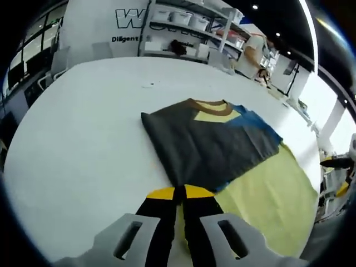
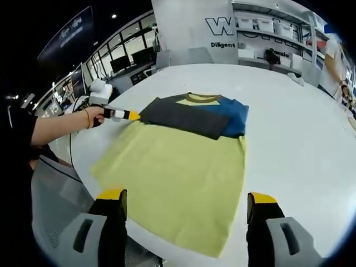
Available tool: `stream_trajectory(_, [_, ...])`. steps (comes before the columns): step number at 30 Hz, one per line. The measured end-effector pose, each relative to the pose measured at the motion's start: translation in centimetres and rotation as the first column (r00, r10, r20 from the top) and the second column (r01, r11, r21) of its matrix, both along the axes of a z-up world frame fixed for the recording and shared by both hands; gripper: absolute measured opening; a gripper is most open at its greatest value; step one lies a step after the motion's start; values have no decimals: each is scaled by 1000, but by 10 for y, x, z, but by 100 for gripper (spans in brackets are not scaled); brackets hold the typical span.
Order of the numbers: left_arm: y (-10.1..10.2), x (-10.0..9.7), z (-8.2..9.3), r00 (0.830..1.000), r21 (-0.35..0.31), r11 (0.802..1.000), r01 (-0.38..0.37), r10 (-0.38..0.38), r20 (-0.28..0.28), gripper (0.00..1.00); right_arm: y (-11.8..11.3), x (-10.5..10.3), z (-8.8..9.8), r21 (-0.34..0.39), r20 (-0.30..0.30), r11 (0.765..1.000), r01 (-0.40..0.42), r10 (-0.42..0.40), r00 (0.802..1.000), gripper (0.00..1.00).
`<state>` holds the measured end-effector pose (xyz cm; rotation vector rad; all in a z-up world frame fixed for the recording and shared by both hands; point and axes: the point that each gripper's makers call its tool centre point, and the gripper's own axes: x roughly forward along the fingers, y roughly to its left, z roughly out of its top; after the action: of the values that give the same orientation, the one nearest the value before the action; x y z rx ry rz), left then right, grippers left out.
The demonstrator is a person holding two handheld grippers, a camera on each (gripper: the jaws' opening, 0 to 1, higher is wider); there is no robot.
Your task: Fold the garment on the visible template until the final outline fits inside the template.
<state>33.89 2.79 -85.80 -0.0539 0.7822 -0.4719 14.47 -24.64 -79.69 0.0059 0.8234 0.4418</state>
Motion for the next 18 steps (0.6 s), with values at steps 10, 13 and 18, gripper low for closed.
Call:
stream_trajectory(10, [17,7,0,1000,29,1000,-3,4,-11,0,1,-2,0,2,-3,1000,-1,1,1000,88])
stream_trajectory(13, [27,10,0,1000,41,999,-7,7,-10,1,2,-3,-1,3,-9,1000,-3,3,1000,88])
stream_trajectory(18, [46,14,0,1000,60,998,-9,10,-11,1,3,-4,-2,4,-11,1000,-5,5,1000,88])
